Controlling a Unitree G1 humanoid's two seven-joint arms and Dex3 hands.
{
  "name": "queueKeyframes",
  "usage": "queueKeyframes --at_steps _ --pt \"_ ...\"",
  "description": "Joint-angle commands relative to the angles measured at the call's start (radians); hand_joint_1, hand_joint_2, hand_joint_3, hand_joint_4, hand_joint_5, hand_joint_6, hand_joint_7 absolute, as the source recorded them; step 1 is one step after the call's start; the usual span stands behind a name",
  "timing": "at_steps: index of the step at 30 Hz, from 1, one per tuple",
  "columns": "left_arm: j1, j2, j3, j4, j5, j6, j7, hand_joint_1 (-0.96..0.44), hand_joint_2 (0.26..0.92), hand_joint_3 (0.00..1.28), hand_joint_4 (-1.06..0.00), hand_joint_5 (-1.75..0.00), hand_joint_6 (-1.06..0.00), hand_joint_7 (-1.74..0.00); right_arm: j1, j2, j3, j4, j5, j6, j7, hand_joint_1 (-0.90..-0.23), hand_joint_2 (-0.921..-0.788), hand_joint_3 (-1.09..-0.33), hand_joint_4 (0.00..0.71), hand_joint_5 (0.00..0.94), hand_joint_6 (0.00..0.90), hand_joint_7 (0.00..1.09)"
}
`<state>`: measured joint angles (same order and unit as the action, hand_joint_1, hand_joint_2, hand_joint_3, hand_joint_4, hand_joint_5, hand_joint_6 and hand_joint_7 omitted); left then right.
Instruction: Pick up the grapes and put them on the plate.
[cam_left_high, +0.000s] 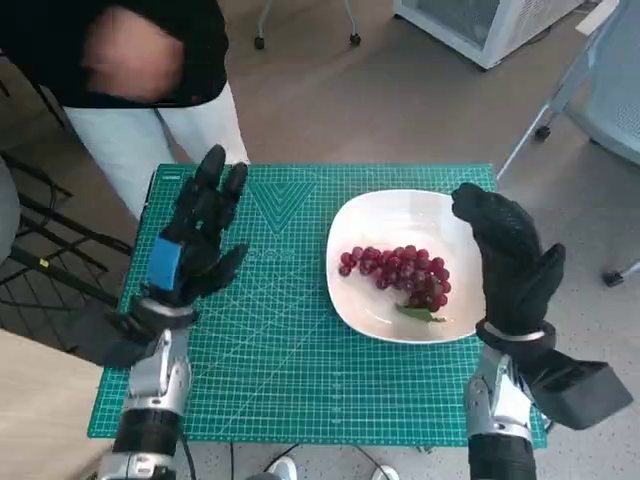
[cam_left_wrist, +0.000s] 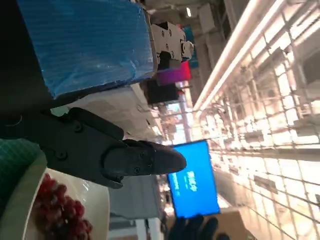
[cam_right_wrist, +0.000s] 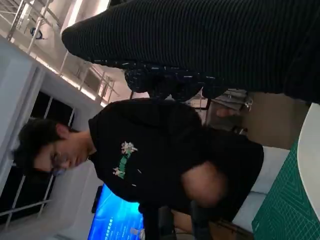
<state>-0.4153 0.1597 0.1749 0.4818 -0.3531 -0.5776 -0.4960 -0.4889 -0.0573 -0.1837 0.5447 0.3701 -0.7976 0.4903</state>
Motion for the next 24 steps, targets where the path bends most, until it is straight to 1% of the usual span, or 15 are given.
queueKeyframes --at_steps 1,9,17,21,24 --pt "0.023 -0.004 0.007 -0.035 -0.015 0.007 -0.01 -0.47 0.921 0.3 -0.2 -0.02 -0.21 -0.03 0.007 0.008 0.007 0.015 0.002 0.017 0.011 -0.664 -0.921 -0.674 0.456 0.0 0.205 0.17" --pt "0.035 -0.01 0.008 -0.048 -0.023 0.033 -0.014 -0.45 0.921 0.29 -0.21 -0.01 -0.22 -0.03 0.01 0.004 0.008 0.009 0.011 0.026 0.024 -0.663 -0.921 -0.674 0.455 0.0 0.21 0.17" --pt "0.038 -0.018 0.004 -0.039 0.003 0.026 0.005 -0.43 0.921 0.26 -0.23 -0.01 -0.23 -0.02 0.014 0.001 0.009 0.003 0.008 0.027 0.028 -0.653 -0.921 -0.677 0.454 0.0 0.211 0.17" --pt "0.041 -0.018 0.002 -0.034 0.026 0.01 0.022 -0.41 0.921 0.26 -0.25 -0.02 -0.25 -0.03 0.014 -0.001 0.009 0.002 0.005 0.026 0.029 -0.65 -0.921 -0.679 0.454 0.0 0.211 0.17" --pt "0.045 -0.019 0.0 -0.029 0.063 -0.025 0.05 -0.36 0.921 0.26 -0.27 -0.03 -0.26 -0.03 0.015 -0.001 0.01 -0.001 0.0 0.026 0.025 -0.649 -0.921 -0.68 0.454 0.0 0.212 0.17"
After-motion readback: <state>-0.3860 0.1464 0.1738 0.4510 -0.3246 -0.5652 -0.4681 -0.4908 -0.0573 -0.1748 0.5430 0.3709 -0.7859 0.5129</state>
